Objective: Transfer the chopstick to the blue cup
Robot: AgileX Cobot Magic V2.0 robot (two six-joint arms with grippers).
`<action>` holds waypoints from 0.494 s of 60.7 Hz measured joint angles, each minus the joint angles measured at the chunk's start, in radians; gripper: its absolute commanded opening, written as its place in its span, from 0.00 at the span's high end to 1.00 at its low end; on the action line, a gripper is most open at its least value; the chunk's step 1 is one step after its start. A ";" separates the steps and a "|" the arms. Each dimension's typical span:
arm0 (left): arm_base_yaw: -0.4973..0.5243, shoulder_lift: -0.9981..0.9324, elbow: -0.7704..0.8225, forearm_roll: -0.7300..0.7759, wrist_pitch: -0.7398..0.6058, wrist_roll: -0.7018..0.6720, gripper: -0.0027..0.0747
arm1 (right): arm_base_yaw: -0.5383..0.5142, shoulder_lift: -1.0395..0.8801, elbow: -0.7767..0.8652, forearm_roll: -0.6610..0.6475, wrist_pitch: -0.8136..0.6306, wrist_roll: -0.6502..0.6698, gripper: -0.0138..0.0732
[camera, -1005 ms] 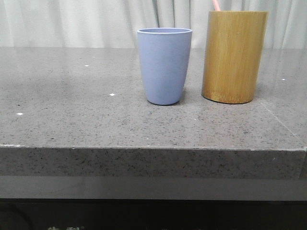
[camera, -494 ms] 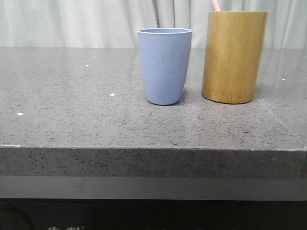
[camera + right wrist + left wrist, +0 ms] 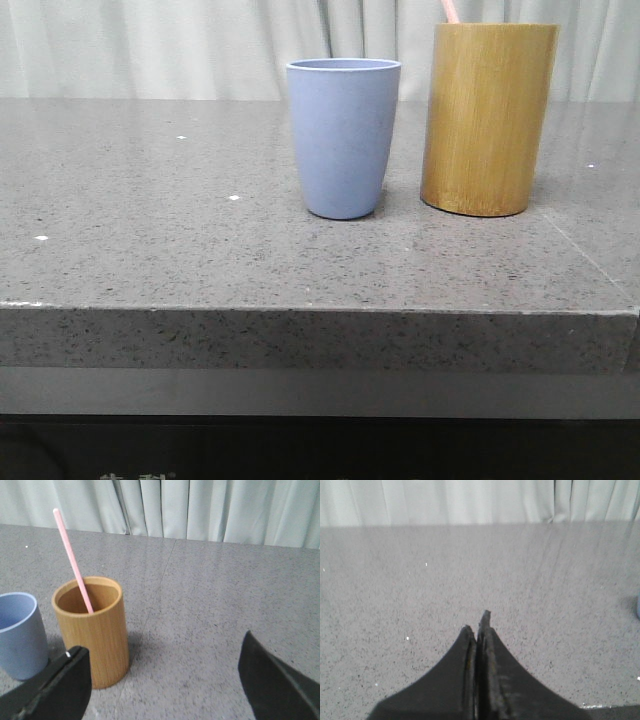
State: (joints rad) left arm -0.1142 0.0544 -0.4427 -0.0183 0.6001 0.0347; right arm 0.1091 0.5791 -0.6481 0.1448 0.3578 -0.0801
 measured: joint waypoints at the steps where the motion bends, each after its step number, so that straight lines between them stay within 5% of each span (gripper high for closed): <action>1: 0.000 -0.016 0.005 0.000 0.000 0.000 0.99 | 0.004 0.023 -0.010 0.000 -0.007 0.000 0.14; 30: 0.000 -0.061 0.007 0.000 -0.014 -0.001 0.99 | 0.290 0.656 -0.423 -0.025 -0.143 0.000 0.14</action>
State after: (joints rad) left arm -0.1142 -0.0063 -0.4354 -0.0183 0.5856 0.0340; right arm 0.3990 1.2350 -1.0715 0.1198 0.2153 -0.0801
